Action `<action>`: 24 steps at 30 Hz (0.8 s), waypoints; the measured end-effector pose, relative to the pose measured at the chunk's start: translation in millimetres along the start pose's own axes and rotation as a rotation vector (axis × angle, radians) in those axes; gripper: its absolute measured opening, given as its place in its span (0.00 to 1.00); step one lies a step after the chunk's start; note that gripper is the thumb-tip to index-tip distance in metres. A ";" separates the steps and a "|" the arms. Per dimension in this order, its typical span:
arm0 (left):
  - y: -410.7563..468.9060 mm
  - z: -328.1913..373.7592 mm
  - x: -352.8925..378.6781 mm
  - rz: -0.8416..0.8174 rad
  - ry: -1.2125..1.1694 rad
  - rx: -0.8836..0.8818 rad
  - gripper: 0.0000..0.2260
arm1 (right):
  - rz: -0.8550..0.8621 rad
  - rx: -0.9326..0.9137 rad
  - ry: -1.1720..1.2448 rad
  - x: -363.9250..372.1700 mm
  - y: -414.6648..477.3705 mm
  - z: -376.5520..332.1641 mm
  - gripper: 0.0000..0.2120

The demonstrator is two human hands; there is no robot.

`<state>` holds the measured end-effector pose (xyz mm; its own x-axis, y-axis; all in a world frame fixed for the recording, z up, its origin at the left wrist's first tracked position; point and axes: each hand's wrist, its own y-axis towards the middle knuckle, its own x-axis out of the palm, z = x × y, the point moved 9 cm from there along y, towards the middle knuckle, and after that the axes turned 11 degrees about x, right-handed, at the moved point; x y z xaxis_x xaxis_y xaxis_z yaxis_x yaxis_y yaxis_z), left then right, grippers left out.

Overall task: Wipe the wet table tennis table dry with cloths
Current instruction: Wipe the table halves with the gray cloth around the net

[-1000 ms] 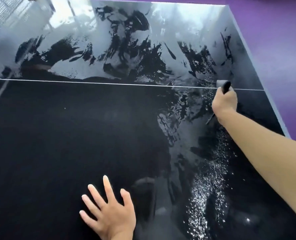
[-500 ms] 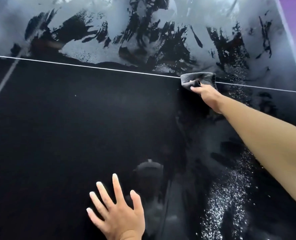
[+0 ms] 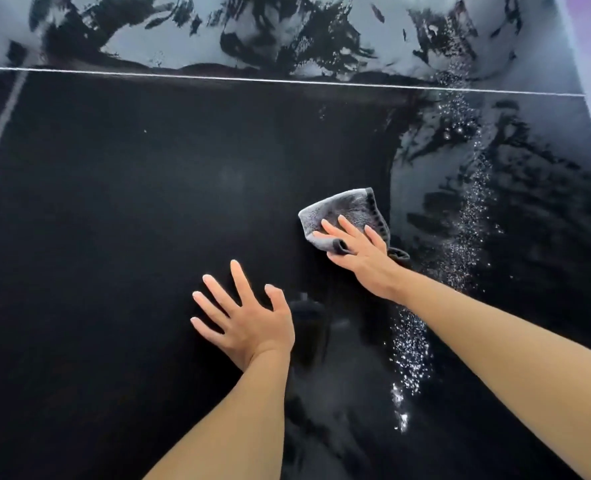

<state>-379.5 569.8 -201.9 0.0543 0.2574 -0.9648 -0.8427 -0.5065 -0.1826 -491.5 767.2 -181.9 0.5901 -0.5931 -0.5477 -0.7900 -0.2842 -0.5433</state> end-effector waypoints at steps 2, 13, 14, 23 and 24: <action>0.3 0.5 0.0 -0.026 -0.029 0.000 0.31 | -0.049 0.027 0.088 27.9 -29.2 -4.1 0.22; -11.2 -3.6 -16.3 -0.164 -0.492 0.281 0.27 | 0.073 0.119 0.068 193.1 -192.1 -0.4 0.21; -14.4 -6.1 -16.4 -0.229 -0.589 0.335 0.27 | 0.059 0.129 0.083 212.2 -211.3 0.8 0.21; -116.1 -127.1 -30.5 -0.333 -0.689 0.508 0.24 | -0.206 0.421 0.448 315.6 -352.1 8.3 0.15; -132.9 -139.8 -30.8 -0.353 -0.712 0.485 0.23 | -0.248 0.496 0.558 320.8 -364.7 12.4 0.10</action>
<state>-194.2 514.1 -174.4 0.1440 0.8568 -0.4952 -0.9803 0.0554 -0.1894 -12.0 690.0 -167.4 0.4645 -0.8845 -0.0443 -0.4019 -0.1660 -0.9005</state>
